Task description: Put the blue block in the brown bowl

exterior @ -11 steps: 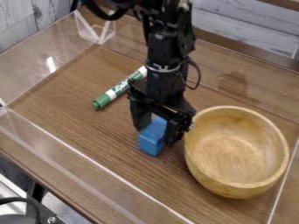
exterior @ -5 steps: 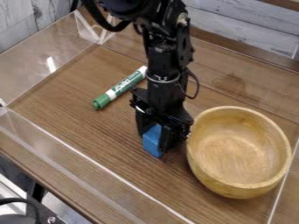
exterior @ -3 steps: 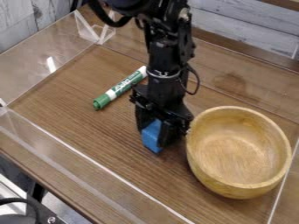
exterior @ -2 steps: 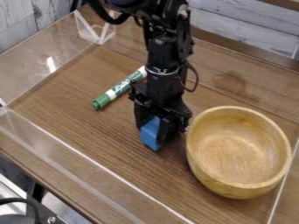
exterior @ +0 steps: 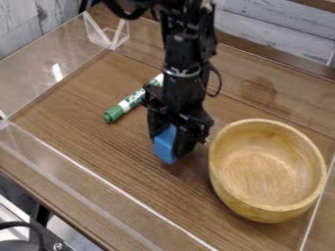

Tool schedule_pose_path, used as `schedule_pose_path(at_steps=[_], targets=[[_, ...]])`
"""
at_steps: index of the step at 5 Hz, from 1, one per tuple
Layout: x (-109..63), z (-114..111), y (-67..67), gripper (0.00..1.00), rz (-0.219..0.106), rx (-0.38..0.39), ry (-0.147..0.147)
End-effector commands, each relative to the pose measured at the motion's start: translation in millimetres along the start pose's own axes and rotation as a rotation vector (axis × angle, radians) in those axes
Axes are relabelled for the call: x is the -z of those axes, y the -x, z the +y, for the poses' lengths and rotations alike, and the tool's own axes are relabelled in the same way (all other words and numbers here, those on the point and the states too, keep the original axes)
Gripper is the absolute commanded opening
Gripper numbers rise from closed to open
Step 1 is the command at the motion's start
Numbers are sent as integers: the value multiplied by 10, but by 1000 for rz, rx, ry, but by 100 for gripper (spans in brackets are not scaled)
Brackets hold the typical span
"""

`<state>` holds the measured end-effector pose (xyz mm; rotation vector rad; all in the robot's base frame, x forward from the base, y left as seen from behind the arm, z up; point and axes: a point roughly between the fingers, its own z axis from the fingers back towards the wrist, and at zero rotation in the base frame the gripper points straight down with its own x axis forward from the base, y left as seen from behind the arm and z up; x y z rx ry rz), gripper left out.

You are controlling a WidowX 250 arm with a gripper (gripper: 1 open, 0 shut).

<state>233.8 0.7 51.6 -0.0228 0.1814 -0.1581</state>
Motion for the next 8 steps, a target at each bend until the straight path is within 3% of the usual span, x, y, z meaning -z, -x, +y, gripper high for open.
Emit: schedule_pose_path(at_steps=[1, 2, 3, 4, 6, 8], targets=[[-381, 74, -41, 0, -79, -16, -34], [-703, 93, -31, 0, -134, -43, -57], [-988, 185, -87, 0, -165, -55, -85], [-1062, 313, -174, 0, -191, -81, -96], [-826, 397, -239, 0, -220, -151, -87], [-699, 464, -294, 0, -255, -163, -74]])
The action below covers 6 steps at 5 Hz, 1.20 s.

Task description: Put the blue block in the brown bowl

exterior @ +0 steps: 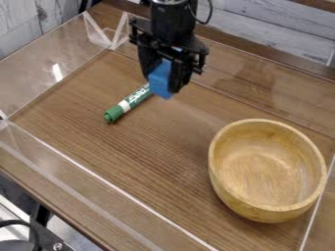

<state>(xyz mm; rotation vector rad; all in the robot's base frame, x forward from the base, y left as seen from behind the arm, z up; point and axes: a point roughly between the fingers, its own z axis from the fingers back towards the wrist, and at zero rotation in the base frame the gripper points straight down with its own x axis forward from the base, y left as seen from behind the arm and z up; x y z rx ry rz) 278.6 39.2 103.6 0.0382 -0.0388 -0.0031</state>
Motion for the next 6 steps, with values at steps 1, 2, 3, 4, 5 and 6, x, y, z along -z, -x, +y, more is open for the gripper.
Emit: schedule_pose_path(at_steps=[1, 2, 3, 4, 5, 6], targets=[[-34, 69, -77, 0, -51, -2, -5], [22, 91, -104, 0, -63, 5, -2], [88, 109, -145, 0, -73, 13, 2], [158, 140, -189, 0, -84, 20, 7], [229, 158, -233, 0, -99, 31, 14], [291, 181, -273, 0, -113, 40, 20]])
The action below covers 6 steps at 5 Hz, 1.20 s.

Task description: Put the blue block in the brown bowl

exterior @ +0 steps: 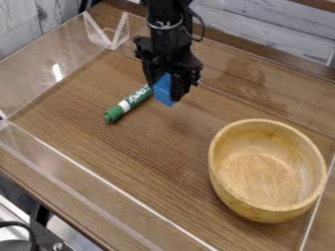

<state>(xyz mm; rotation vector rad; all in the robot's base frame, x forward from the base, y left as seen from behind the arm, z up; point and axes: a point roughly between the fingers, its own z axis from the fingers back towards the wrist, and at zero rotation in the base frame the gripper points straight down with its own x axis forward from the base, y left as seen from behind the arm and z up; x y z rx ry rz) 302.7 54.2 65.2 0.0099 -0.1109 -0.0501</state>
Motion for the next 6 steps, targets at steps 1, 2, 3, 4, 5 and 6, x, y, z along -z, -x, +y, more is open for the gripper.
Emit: schedule_pose_path(at_steps=[1, 2, 3, 4, 5, 6], targets=[[-52, 65, -85, 0, -54, 5, -7], [-19, 74, -107, 0, -66, 11, -4], [2, 76, -120, 0, -76, 16, -2], [12, 75, -128, 0, -85, 21, 0], [-72, -46, -76, 0, -79, 20, 8], [-191, -143, -43, 0, -72, 20, 9]])
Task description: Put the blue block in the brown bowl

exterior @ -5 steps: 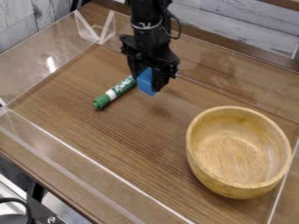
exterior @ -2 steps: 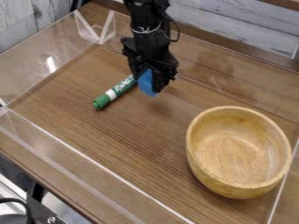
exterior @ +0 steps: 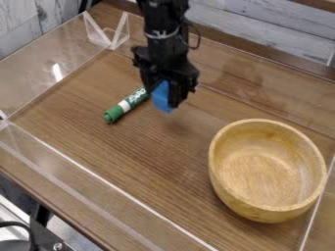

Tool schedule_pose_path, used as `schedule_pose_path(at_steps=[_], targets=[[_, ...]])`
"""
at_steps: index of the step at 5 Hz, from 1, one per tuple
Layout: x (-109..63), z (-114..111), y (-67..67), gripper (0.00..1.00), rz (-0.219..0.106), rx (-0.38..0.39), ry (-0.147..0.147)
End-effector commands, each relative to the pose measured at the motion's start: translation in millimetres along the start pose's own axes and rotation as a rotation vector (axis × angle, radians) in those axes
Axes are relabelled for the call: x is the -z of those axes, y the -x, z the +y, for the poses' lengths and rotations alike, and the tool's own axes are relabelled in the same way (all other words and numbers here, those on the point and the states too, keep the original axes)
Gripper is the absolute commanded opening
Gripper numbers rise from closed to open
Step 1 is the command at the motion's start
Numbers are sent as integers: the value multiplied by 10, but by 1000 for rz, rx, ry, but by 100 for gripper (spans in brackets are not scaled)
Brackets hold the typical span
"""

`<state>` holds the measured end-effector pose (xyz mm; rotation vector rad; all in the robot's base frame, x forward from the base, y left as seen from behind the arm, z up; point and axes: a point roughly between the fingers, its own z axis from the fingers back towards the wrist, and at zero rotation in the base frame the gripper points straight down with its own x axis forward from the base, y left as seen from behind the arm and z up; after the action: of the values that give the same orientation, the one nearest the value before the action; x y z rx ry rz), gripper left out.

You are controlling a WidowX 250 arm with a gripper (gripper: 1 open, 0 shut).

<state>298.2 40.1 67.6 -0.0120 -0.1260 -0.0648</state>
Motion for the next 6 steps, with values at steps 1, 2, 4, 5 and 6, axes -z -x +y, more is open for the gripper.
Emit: schedule_pose_path(at_steps=[1, 2, 4, 5, 6], targets=[[-359, -147, -60, 0, -62, 0, -15], [-577, -316, -50, 0, -68, -3, -10], [-752, -806, 62, 0, -74, 9, 20], [-796, -1032, 170, 0, -69, 11, 32], [-813, -1240, 237, 0, -69, 15, 38]])
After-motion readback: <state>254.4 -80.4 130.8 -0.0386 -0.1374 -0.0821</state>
